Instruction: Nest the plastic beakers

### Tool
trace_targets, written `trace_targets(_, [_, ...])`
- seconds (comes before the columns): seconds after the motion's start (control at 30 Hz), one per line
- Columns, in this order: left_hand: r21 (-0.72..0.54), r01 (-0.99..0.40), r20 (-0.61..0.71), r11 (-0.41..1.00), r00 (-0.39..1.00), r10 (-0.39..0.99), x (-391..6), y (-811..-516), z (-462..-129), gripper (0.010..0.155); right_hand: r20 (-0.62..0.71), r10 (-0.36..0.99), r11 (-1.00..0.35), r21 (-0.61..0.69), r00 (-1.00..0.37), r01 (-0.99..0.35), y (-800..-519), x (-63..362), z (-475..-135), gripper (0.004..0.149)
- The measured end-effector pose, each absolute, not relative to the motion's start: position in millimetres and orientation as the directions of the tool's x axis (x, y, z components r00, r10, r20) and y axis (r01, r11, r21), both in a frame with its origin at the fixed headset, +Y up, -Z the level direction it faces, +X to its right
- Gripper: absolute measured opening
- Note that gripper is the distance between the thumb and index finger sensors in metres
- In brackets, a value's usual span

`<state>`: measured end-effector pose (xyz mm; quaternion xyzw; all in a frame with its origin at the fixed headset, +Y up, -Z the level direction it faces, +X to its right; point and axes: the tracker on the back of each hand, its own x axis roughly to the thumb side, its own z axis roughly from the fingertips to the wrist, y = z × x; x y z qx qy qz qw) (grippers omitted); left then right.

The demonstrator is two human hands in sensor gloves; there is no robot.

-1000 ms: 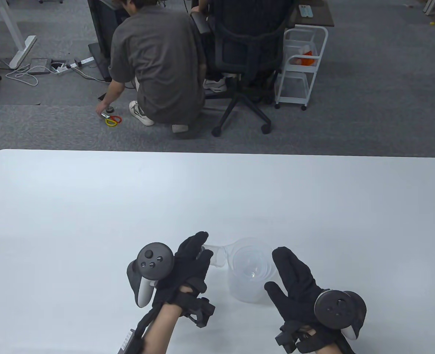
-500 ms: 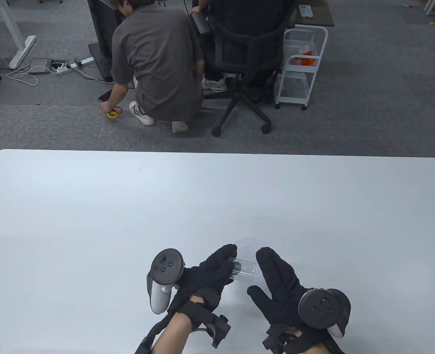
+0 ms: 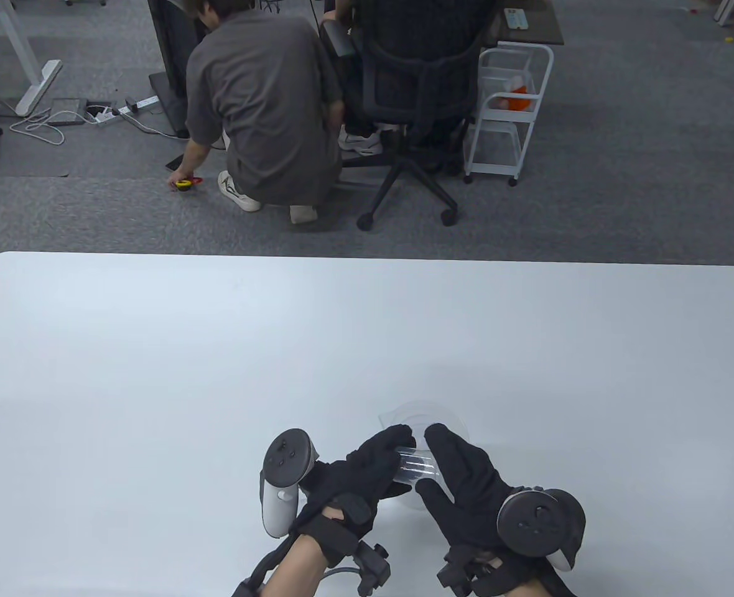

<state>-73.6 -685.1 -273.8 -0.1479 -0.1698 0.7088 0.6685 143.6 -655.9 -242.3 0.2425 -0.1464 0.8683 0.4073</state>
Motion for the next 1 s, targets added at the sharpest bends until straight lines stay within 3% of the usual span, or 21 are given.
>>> trace_targets(0.27, [-0.365,-0.924,0.133,0.115,0.07,0.989,-75.9,-684.6,-270.7,0.06,0.537,0.633,-0.63,-0.06,-0.557,-0.774,-656.0,143.2,-243.2,0.067])
trace_targets(0.63, [-0.127,-0.907,0.343,0.401,0.339,0.876,-82.5,-683.7,-262.1,0.061,0.484,0.589,-0.69,-0.115,-0.647,-0.714,-653.9,149.9,-259.7,0.066])
trace_targets(0.8, [-0.04,-0.831,0.371,0.555,0.504,0.78,-81.9,-688.5,-259.8,0.063,0.438,0.517,-0.769,-0.139,-0.735,-0.624,-655.1,150.0,-270.2,0.066])
trace_targets(1.0, [-0.036,-0.814,0.354,0.58,0.532,0.769,-82.1,-693.1,-260.6,0.063,0.415,0.362,-0.868,-0.176,-0.835,-0.464,-654.5,144.2,-279.9,0.066])
